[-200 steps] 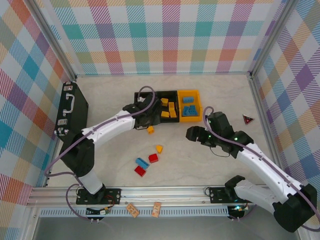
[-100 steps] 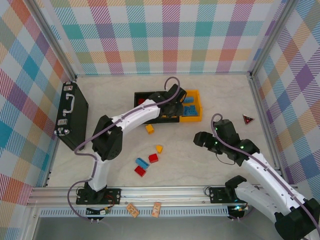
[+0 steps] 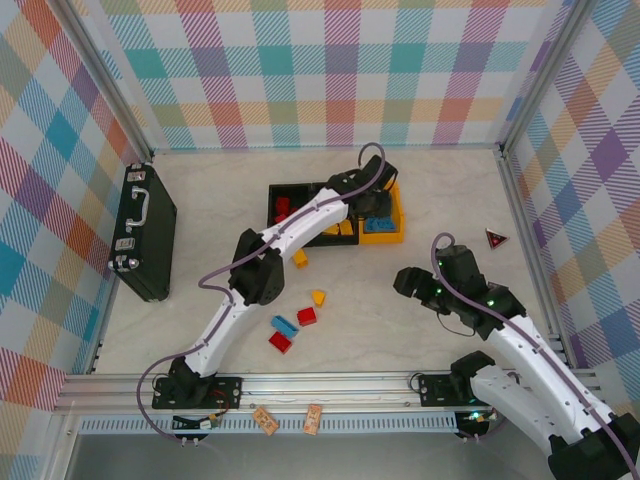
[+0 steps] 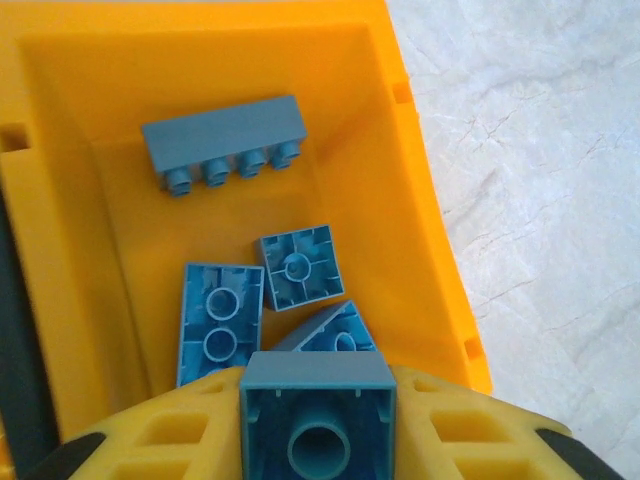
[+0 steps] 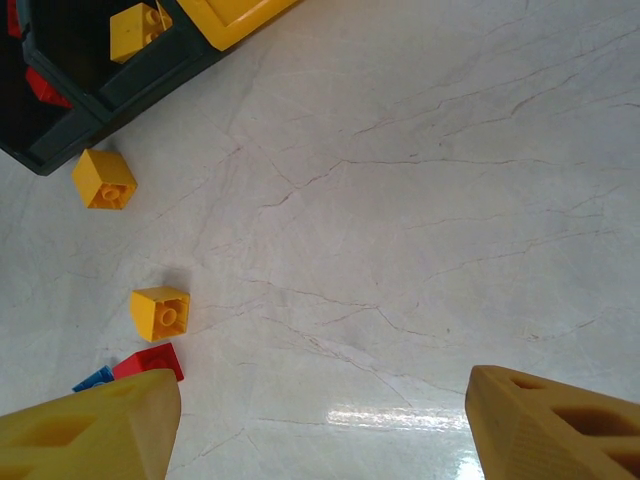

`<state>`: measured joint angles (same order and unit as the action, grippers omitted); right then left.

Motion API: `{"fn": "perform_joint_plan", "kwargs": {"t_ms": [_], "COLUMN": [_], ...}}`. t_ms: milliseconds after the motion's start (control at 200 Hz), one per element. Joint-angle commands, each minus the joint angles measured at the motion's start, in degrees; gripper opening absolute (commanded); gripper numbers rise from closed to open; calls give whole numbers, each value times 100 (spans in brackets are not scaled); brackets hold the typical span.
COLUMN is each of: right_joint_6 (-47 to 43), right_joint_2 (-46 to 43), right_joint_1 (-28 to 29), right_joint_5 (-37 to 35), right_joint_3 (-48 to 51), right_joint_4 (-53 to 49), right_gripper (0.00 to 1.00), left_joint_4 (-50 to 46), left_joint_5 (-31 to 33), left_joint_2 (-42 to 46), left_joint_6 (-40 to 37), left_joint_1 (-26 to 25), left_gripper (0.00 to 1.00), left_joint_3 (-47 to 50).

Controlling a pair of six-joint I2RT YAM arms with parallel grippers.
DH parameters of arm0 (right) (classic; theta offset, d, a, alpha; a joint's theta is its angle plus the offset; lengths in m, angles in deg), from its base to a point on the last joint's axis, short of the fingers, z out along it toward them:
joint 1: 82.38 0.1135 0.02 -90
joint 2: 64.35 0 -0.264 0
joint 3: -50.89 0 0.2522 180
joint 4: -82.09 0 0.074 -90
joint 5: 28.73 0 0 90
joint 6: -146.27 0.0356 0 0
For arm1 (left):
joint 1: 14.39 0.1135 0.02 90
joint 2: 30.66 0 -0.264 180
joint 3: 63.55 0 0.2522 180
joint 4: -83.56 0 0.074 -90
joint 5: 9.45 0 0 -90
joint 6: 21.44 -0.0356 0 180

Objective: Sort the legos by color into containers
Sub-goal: Place the lego in the container.

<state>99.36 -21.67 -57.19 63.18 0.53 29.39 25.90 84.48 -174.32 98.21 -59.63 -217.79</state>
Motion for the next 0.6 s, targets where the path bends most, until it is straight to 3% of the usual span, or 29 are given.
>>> {"fn": "perform_joint_plan", "kwargs": {"t_ms": [0, 100, 230, 395, 595], "right_joint_6": [75, 66, 63, 59, -2], "right_joint_2": [-106, -95, -50, -49, -14], "right_joint_1": [-54, -75, -85, -85, -93], "right_joint_5": [-62, -34, -7, -11, 2], "right_joint_3": [74, 67, 58, 13, -78], "right_joint_4": [-159, -153, -118, -131, -175], "right_gripper": [76, 76, 76, 76, 76], "left_joint_4": [-223, -164, -115, -63, 369], "left_joint_5": [-128, -149, -196, -268, -361], "left_joint_2": [-143, -131, -2, 425, 1415], "left_joint_6": [-119, -117, -151, -155, -118], "left_joint_1": [14, 28, 26, 7, -60], "left_gripper": [35, 47, 54, 55, 56], "left_joint_3": [-250, -250, -237, -38, 1103]}}
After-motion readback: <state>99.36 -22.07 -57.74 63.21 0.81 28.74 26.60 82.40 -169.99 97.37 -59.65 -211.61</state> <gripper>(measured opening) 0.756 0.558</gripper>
